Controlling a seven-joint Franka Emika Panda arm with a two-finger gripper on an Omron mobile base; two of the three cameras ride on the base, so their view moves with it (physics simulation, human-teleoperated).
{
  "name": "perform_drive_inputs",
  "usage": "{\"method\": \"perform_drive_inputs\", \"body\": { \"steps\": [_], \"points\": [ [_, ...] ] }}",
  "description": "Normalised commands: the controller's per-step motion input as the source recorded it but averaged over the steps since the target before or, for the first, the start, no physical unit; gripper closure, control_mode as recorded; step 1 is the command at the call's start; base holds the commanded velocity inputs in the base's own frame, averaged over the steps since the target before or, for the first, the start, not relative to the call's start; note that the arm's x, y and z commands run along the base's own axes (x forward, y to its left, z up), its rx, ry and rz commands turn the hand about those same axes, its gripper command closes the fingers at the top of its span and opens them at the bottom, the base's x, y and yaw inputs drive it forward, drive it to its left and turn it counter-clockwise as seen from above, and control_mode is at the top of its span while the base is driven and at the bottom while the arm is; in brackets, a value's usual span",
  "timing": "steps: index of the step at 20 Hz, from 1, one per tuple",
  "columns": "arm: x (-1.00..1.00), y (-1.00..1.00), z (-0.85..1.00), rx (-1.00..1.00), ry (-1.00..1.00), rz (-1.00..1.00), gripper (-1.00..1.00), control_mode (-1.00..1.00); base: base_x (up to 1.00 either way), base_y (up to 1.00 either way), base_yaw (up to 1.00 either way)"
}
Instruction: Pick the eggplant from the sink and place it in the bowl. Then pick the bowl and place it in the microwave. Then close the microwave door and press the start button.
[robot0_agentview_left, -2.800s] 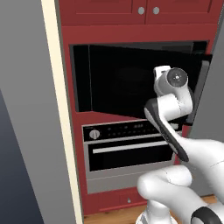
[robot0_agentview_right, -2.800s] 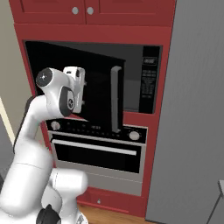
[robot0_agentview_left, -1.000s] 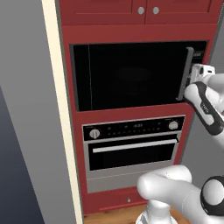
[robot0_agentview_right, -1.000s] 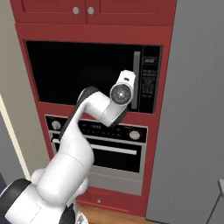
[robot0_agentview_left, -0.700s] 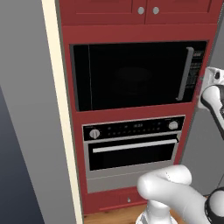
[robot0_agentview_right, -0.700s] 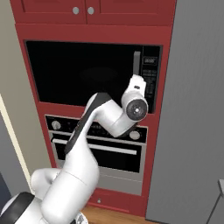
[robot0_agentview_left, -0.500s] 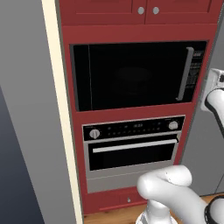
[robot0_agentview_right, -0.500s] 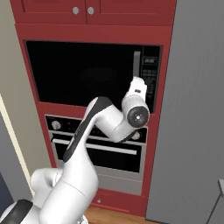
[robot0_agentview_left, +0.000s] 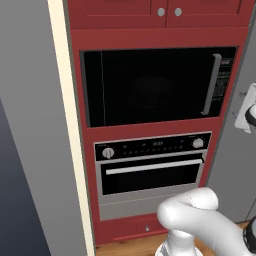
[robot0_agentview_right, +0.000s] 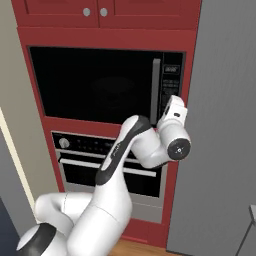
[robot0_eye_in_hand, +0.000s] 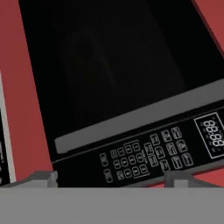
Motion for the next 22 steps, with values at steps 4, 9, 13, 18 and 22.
{"method": "perform_drive_inputs", "body": {
  "steps": [4,9,13,18,22],
  "points": [
    [0.26,0.02,-0.25,0.00,0.00,0.00,1.00,-1.00,0.00,0.00,0.00],
    [0.33,0.00,-0.03,0.00,-0.03,-0.02,1.00,-1.00,0.00,0.00,0.00],
    [0.54,0.00,-0.08,0.00,-0.02,-0.02,1.00,-1.00,0.00,0.00,0.00],
    [0.54,-0.05,-0.19,0.00,-0.01,0.00,1.00,-1.00,0.00,0.00,0.00],
    [0.41,-0.20,-0.22,0.00,-0.02,0.00,1.00,-1.00,0.00,0.00,0.00]
  ]
}}
